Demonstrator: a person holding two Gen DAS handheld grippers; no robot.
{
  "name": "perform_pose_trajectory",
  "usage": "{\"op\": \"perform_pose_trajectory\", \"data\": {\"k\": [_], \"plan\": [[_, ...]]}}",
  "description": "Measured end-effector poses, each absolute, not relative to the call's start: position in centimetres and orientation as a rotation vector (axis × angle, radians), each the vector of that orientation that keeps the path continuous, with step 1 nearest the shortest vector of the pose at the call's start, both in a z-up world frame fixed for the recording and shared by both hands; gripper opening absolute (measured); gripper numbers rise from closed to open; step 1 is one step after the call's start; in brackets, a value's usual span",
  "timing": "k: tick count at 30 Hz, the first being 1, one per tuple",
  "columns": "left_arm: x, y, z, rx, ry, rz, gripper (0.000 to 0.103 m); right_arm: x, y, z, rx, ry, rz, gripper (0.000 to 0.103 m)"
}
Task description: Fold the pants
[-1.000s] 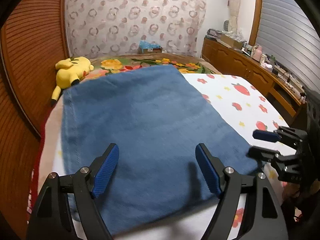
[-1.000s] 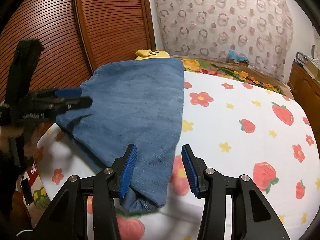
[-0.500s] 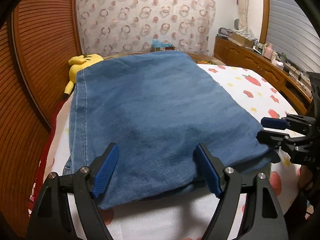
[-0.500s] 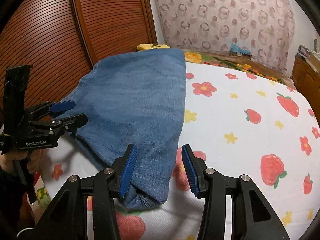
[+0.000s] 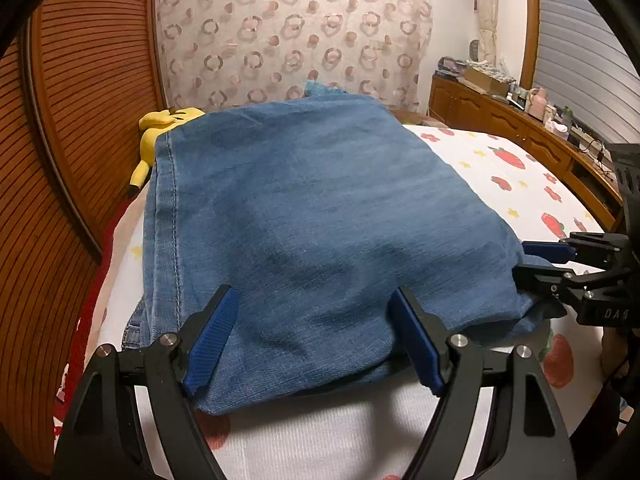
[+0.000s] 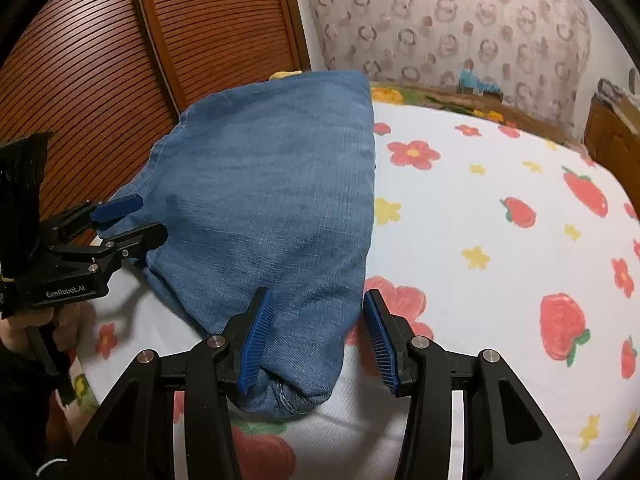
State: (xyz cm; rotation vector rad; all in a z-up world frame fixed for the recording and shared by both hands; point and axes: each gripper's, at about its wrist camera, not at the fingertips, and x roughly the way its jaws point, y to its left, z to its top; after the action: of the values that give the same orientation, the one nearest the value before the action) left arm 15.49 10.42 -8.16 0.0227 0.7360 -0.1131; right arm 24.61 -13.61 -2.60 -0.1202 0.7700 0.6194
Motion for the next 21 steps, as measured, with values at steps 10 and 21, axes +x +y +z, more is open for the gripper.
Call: {"op": "perform_pose_trajectory", "data": {"k": [10,21], "plan": [[15.6,10.6,-8.3,-0.001,0.736,-0.126,0.08,24.5,-14.0,-1.7,-0.066,0.77,0.686,0.012],[15.7,10.3,-8.4,0.013,0.746,-0.121,0.08,24.1,-13.6,2.3,0.026,0.68,0.749,0.009]]}}
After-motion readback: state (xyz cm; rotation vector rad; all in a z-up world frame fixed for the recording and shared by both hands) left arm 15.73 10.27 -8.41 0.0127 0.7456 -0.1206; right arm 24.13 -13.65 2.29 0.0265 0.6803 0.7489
